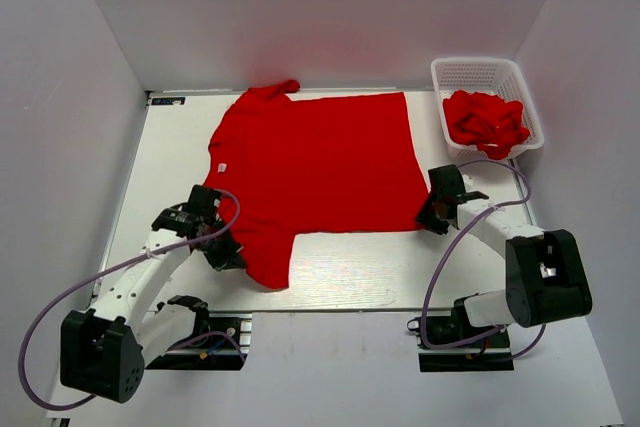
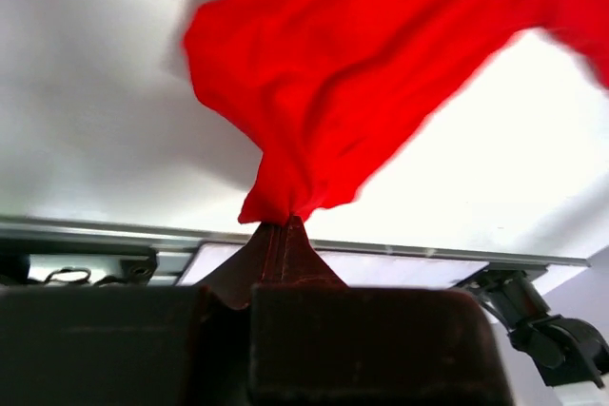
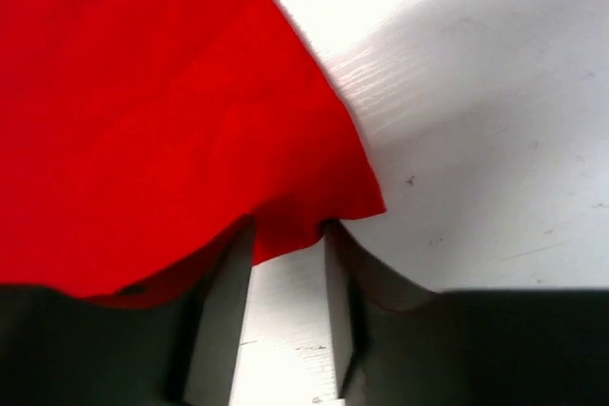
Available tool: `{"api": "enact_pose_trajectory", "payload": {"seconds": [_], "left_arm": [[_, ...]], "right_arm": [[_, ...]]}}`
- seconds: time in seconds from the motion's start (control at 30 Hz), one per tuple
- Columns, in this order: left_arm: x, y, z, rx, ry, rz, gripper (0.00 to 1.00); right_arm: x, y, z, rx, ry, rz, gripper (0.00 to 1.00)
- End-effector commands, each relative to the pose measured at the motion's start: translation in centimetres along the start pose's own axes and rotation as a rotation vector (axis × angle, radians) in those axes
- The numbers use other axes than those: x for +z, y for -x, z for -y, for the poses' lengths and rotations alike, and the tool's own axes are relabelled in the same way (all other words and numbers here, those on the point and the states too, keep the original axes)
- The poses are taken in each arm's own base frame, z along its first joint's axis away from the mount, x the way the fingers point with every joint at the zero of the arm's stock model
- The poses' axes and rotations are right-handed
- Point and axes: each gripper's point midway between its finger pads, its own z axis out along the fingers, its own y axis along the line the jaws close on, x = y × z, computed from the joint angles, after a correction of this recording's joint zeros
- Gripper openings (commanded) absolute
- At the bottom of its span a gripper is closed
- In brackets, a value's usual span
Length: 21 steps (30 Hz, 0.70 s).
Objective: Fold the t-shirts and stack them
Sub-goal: Grap the side of the flattened tshirt closest away from the robot with both arms
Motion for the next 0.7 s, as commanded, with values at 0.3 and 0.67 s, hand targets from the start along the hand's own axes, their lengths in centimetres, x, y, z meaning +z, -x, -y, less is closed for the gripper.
{"api": "enact_pose_trajectory", "payload": {"seconds": [0.3,0.67], "left_arm": [[-4.8,6.3,9.9,0.234,-0.285,0.198,0.0],[-6.3,11.4,15.0,0.243,-0.365,0.312,0.0]], "right_arm": [[0.0,0.4,-0.7,-0.021,0.034,0.014,0.0],[-1.2,3.5,-2.8,-0.085,0.076,0.069,0.0]]}}
